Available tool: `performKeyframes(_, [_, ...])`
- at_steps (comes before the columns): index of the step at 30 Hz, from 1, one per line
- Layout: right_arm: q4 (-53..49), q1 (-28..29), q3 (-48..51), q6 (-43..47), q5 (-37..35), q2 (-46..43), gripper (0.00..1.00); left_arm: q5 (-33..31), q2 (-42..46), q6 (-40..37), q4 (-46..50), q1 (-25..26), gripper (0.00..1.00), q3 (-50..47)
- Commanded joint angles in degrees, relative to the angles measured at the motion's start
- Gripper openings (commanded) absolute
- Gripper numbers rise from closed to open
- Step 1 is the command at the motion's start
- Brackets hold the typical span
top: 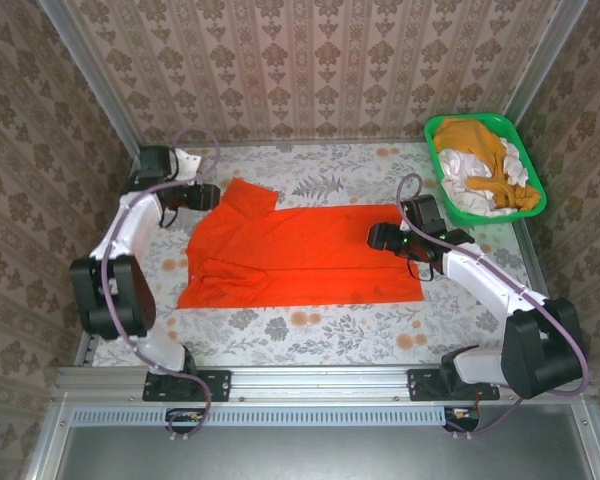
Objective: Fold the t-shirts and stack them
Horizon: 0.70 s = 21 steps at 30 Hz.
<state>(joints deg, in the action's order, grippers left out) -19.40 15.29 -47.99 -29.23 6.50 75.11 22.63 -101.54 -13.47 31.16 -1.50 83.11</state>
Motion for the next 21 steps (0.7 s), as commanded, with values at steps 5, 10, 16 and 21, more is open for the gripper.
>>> performKeyframes(5, [-0.45, 0.53, -1.04, 1.93, -2.38, 0.37, 0.8, 4.3, -16.94, -11.61, 14.96, -0.97, 0.53, 17.07])
performKeyframes(10, [-1.34, 0.61, -0.67, 1.72, -3.45, -0.23, 0.8, 5.89, -26.32, -14.65, 19.88, -1.15, 0.37, 26.65])
performKeyframes(16, [-0.52, 0.56, 0.31, 0.42, -3.61, 0.03, 0.8, 5.69, -34.73, -15.6, 24.93, -0.03, 0.37, 34.5])
performKeyframes(21, [-0.38, 0.58, 0.18, 0.01, -3.6, 0.19, 0.8, 1.29, -37.74, -15.9, 27.1, 1.04, 0.37, 37.69])
